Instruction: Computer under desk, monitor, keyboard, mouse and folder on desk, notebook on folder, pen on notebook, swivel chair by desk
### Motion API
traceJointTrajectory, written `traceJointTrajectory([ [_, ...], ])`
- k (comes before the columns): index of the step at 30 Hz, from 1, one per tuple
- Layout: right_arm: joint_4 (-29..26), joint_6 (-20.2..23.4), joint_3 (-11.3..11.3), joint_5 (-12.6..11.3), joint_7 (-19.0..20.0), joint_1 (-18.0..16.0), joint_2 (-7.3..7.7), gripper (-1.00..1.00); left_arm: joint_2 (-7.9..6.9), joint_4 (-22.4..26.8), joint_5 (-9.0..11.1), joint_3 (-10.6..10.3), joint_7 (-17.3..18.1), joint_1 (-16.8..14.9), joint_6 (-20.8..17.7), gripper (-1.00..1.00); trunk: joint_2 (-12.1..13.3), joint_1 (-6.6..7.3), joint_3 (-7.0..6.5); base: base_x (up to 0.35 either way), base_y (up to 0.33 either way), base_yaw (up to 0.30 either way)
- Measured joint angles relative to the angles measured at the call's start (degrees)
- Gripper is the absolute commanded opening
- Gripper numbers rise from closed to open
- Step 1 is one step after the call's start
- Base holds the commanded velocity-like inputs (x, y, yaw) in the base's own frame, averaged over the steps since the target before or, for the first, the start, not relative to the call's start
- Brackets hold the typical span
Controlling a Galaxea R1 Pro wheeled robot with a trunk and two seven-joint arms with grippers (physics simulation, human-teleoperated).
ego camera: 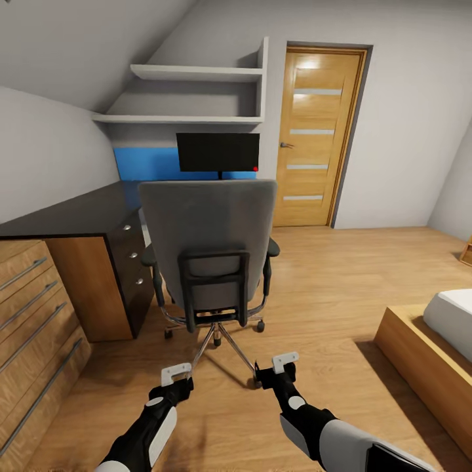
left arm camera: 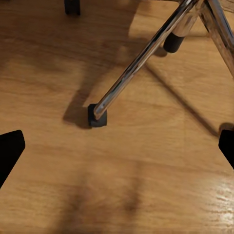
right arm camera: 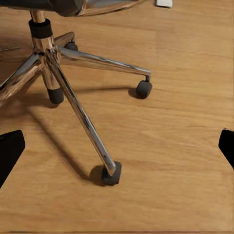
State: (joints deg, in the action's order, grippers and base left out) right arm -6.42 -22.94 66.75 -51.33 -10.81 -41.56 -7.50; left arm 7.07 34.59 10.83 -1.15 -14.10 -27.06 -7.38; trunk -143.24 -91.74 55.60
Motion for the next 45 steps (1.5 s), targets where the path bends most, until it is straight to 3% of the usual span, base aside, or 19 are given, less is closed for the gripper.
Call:
traceJointTrajectory([
  [17,0.02,-0.02,-0.01,-0.01,-0.01,0.01,-0.21,1.0,0.03,-0.06,0.0,-0.03,0.0,0.0,-0.08,1.0,-0.23,-0.44,3.77,0.0,0.0,0.009],
  [37,0.03,-3.02,-0.13,-0.05,-0.22,0.01,-0.09,1.0,-0.03,-0.25,-0.1,-0.03,0.09,0.0,-0.07,1.0,-0.23,-0.43,3.78,0.0,0.0,0.119],
  [38,-0.03,-4.98,-0.22,-0.19,-0.31,0.0,-0.1,1.0,0.15,-0.33,-0.24,-0.44,0.02,0.0,0.08,1.0,-0.24,-0.43,3.78,0.0,0.0,0.003],
  [45,-0.39,-5.76,-1.32,-0.32,-0.7,-0.04,-0.23,1.0,0.29,-0.19,-0.28,-3.06,0.02,0.0,2.53,1.0,-0.23,-0.43,3.78,0.0,0.0,0.001],
])
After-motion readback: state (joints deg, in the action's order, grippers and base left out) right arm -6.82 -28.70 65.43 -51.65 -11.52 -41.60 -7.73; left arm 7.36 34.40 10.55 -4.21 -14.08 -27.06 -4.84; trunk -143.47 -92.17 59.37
